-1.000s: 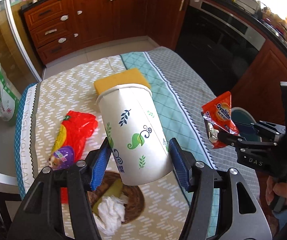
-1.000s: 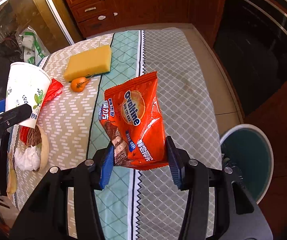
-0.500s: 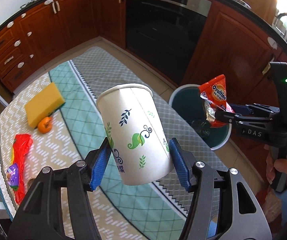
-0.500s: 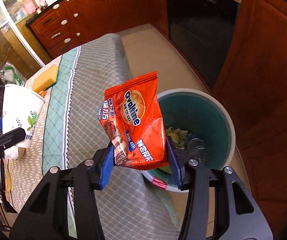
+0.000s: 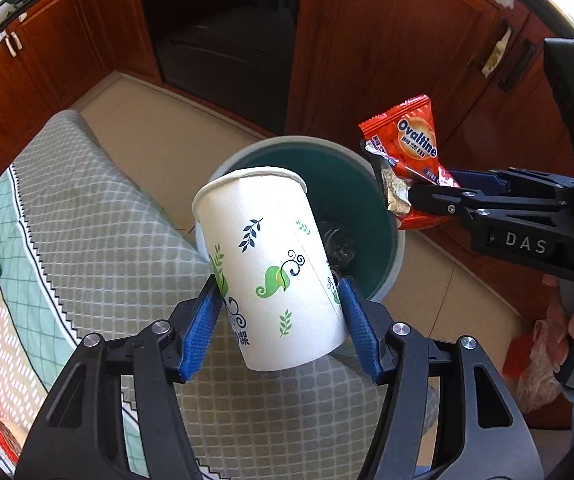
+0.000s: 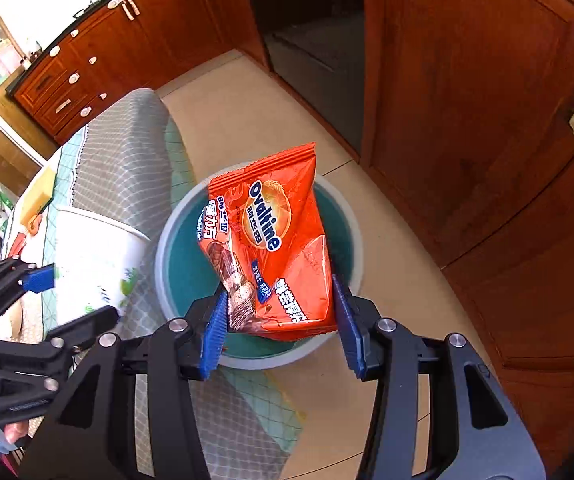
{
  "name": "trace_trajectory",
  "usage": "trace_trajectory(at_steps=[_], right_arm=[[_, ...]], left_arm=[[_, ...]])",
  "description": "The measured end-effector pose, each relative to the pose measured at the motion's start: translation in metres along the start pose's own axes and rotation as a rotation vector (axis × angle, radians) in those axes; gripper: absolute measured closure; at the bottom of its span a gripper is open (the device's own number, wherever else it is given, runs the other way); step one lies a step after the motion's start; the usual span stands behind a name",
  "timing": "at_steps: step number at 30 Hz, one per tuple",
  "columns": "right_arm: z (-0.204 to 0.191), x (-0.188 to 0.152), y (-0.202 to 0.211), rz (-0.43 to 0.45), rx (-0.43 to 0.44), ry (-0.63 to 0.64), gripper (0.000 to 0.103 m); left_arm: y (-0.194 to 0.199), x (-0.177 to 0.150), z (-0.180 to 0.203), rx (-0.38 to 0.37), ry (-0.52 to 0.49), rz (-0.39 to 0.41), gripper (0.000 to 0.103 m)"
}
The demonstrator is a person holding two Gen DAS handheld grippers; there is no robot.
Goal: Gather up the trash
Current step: 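Carry cup and packet over the teal bin and open both tools to drop them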
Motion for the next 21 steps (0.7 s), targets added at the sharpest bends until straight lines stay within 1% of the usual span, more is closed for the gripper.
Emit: trace_trajectory(at_steps=[2,5,7,9,10,11,13,18,20,21], right_arm=[[0.002,0.002,-0.004,-0.007,-0.005,-0.006,0.057],[0.008,0.002,-0.009,-0.020,-0.010,-0.013,0.057],[0.012,0.003,-0.013,-0.028,-0.012,-0.017,0.057],[0.015,0.003,-0.015,-0.036,-0.014,-0.019,0.056],[0.015,0.004,-0.017,-0.040,-0.015,-0.018,0.056],[0.016,0.005,-0.019,-0.043,-0.015,-0.015,0.056],[0.015,0.007,-0.022,-0.049,-0.016,-0.009,0.056],[0.005,0.011,-0.036,-0.069,-0.010,0.007,0.055],[0.000,0.011,-0.043,-0.083,-0.006,0.016,0.053],[-0.003,0.010,-0.046,-0.091,-0.003,0.019,0.052]], left_arm=[[-0.013,0.003,0.007,-0.005,-0.014,-0.020,0.040],[-0.028,0.006,0.014,-0.004,-0.035,-0.044,0.036],[-0.035,0.009,0.016,0.001,-0.037,-0.047,0.036],[-0.036,0.010,0.015,0.005,-0.032,-0.046,0.031],[-0.036,0.010,0.014,0.012,-0.031,-0.041,0.029],[-0.035,0.011,0.011,0.024,-0.031,-0.035,0.025],[-0.035,0.010,0.006,0.039,-0.026,-0.027,0.025],[-0.032,0.000,-0.017,0.032,0.017,-0.030,0.024],[-0.028,-0.006,-0.025,0.028,0.037,-0.029,0.022],[-0.025,-0.015,-0.031,0.024,0.048,-0.028,0.020]])
Point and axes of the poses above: each gripper's, at about its wrist camera, not at the fingertips, and y roughly against the way its jaws point, z to its right, x to its top, the point moved 8 cm from there along -y, roughly the way its jaws point, and after that the axes turned 4 degrees about -y, right-handed, at the moved point
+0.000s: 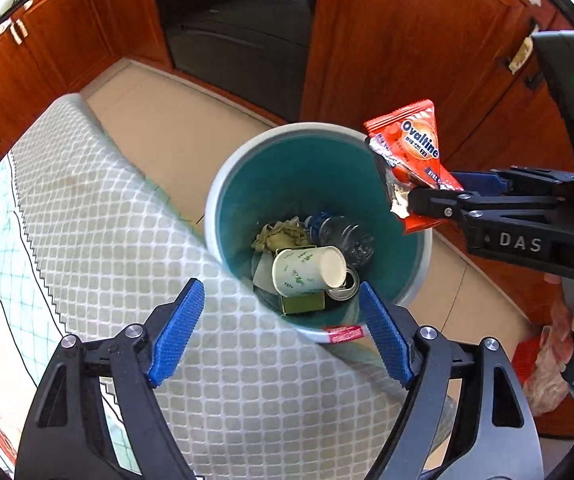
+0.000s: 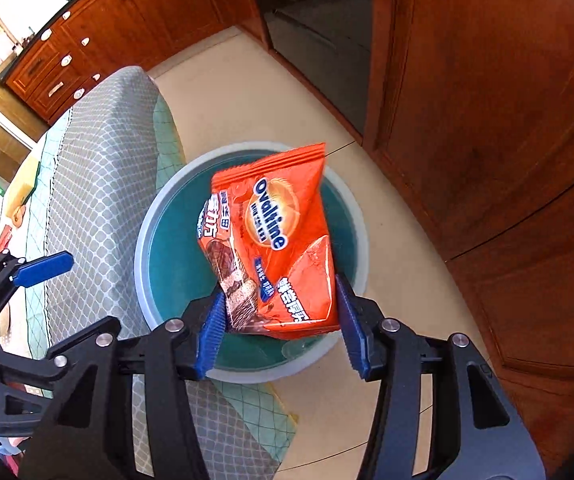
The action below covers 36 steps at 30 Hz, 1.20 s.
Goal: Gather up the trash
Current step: 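Carry cup and packet over the teal bin and open both tools to drop them, then return to the table and grasp the white tissue in the wicker bowl with the left tool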
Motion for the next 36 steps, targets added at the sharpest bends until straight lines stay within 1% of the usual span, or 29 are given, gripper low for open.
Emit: trace_trajectory(at_steps=[3,5,7,10,15,16,22,28,30,33,36], right_arm=[[-0.010,-0.001,-0.008,-0.023,0.006,0.011,0.043],[-0.016,-0.001,-0.013,-0.031,0.003,0.016,0.027],[-0.021,-0.001,-0.015,-0.037,0.001,0.017,0.026],[-0.025,-0.003,-0.018,-0.051,-0.009,0.017,0.019],[-0.030,-0.007,-0.019,-0.067,-0.030,0.015,0.017],[-0.030,-0.008,-0.019,-0.073,-0.032,0.012,0.016],[-0.047,-0.014,-0.018,-0.082,-0.035,0.026,0.016],[-0.081,-0.016,-0.015,-0.074,-0.022,0.072,0.016],[-0.094,-0.017,-0.014,-0.072,-0.016,0.088,0.016],[-0.116,-0.019,-0.014,-0.073,-0.007,0.116,0.016],[-0.141,-0.021,-0.013,-0.073,0.002,0.151,0.016]], left_arm=[[0.007,-0.006,-0.013,-0.008,0.031,0.010,0.016],[0.012,-0.009,-0.019,-0.006,0.043,0.020,0.015],[0.015,-0.013,-0.026,-0.005,0.049,0.026,0.012],[0.018,-0.015,-0.032,-0.003,0.052,0.032,0.010],[0.020,-0.022,-0.045,-0.006,0.069,0.029,0.009],[0.026,-0.021,-0.036,-0.005,0.073,0.029,0.009],[0.036,-0.037,-0.054,0.001,0.101,0.031,0.009],[0.056,-0.058,-0.076,0.030,0.136,0.048,0.009],[0.065,-0.071,-0.087,0.045,0.150,0.052,0.008],[0.075,-0.084,-0.106,0.073,0.174,0.055,0.008],[0.093,-0.098,-0.129,0.097,0.204,0.060,0.009]])
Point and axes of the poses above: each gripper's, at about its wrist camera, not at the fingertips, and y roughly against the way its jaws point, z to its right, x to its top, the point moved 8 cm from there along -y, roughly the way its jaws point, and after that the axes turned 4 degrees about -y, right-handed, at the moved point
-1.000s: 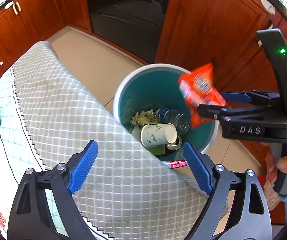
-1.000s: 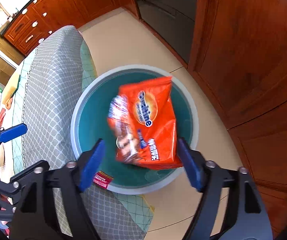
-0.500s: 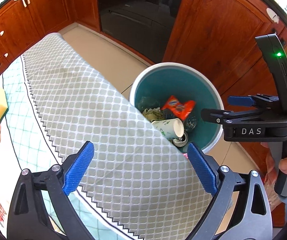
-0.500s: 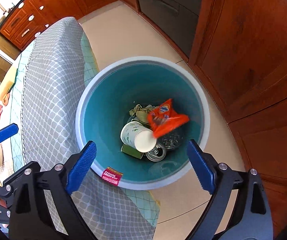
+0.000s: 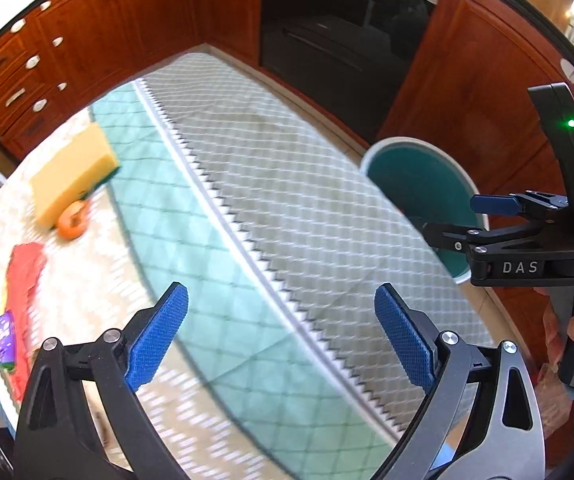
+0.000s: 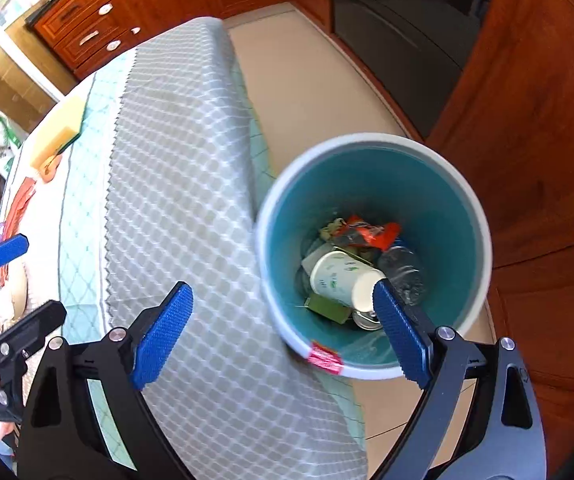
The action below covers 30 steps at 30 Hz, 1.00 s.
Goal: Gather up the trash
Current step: 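Return to the table and grasp the white tissue in the wicker bowl with the left tool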
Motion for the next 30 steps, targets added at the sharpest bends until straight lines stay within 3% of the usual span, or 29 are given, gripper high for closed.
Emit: trace_trajectory(at_steps=[15,22,24,27,30], right_arm=[[-0.155,-0.011,0.001,-0.022,0.033,0.247,0.016],[-0.213,-0.023,-0.003,-0.035,0.038,0.348,0.016],[-0.221,-0.026,-0.005,-0.042,0.035,0.360,0.016],[-0.229,-0.028,-0.008,-0.049,0.033,0.368,0.016],[-0.231,-0.031,-0.011,-0.054,0.029,0.372,0.016]], left_arm=[[0.057,-0.060,-0.159,0.138,0.146,0.014,0.009],[0.063,-0.103,-0.184,0.140,0.179,0.001,0.009],[0.064,-0.112,-0.183,0.136,0.165,0.000,0.017],[0.060,-0.121,-0.174,0.109,0.133,-0.006,0.038],[0.052,-0.127,-0.163,0.082,0.095,-0.024,0.046]])
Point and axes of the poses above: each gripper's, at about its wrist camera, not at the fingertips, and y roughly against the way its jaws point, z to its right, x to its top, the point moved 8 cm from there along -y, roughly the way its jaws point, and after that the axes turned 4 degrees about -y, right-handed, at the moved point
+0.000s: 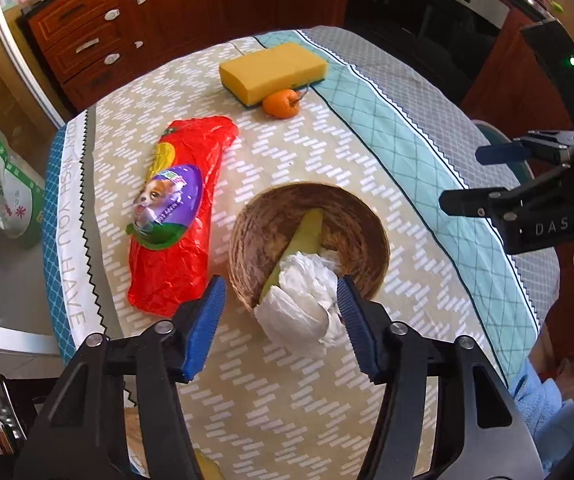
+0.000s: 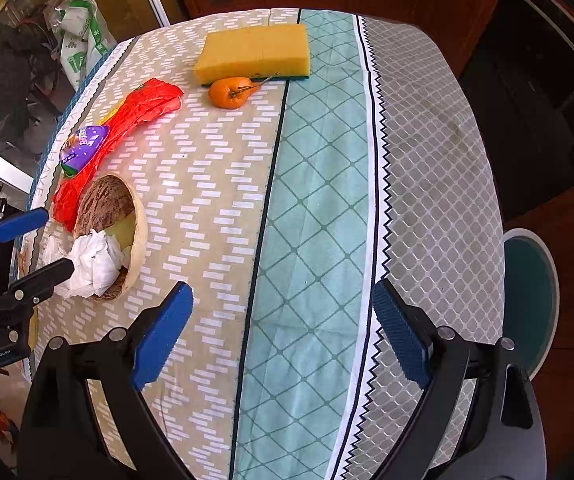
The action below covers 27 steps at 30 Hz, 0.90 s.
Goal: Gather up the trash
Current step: 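Return to the table and grasp the white tissue in the wicker bowl with the left tool, then lift the tissue with the left tool while the right tool grasps the wicker bowl rim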
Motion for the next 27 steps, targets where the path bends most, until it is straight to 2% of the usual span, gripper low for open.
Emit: trace_trajectory(at_steps=[8,10,11,12,14,21,24,27], right_arm=[[0.002,-0.004,-0.003,-0.011,-0.012,-0.008,0.016],[0.003,-0.004,-0.003,-0.011,-0.017,-0.010,0.016],[0.003,-0.004,-0.002,-0.012,-0.019,-0.010,0.016],[0.003,-0.004,-0.002,-0.012,-0.020,-0.011,0.016],[0.002,-0.003,-0.001,-0.011,-0.026,-0.009,0.016],[-0.019,0.007,0.002,0.002,-0.030,0.022,0.016],[-0.037,0.013,0.003,0.010,-0.025,0.050,0.016],[-0.062,0.022,0.005,0.022,-0.009,0.089,0.016]], left_arm=[[-0.025,-0.009,0.014,-0.035,-0.041,-0.053,0.047],[-0.027,-0.008,0.013,-0.036,-0.033,-0.047,0.062],[-0.026,-0.008,0.012,-0.034,-0.028,-0.041,0.080],[-0.025,-0.007,0.011,-0.042,-0.016,-0.033,0.087],[-0.017,-0.005,0.006,-0.056,0.008,-0.007,0.092],[0.023,0.002,-0.018,-0.093,0.071,0.087,0.094],[0.038,0.003,-0.039,-0.068,0.094,0.124,0.094],[0.045,-0.001,-0.066,-0.074,0.154,0.140,0.094]])
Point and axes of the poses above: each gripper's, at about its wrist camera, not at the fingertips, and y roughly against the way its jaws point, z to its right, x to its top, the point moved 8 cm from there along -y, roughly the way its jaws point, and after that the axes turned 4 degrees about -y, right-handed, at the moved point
